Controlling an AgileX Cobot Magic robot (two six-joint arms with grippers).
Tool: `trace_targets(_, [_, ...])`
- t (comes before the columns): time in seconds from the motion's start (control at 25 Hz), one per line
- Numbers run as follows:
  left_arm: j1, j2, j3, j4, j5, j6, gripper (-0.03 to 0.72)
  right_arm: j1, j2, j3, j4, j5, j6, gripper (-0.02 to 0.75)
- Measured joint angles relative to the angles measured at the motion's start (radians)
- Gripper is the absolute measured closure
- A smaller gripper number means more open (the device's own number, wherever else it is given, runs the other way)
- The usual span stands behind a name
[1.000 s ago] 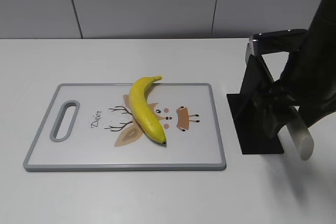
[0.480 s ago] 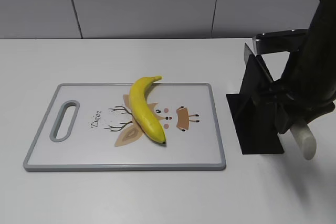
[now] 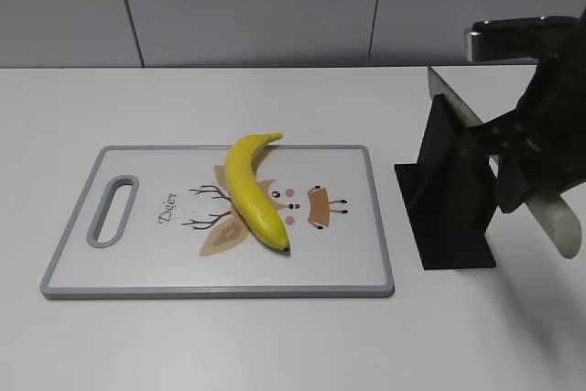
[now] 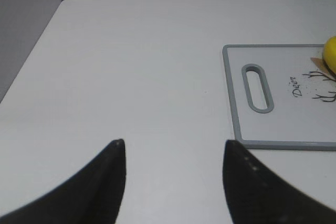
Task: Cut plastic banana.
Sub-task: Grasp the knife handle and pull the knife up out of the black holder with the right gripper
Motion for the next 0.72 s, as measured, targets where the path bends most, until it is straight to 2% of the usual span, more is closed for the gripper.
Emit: trace_targets(0.72, [0.0,0.0,0.0,0.001,0.0,0.0,0.115,0.002,-0.214,-0.005,-0.086,0.018,-0.001,0.559])
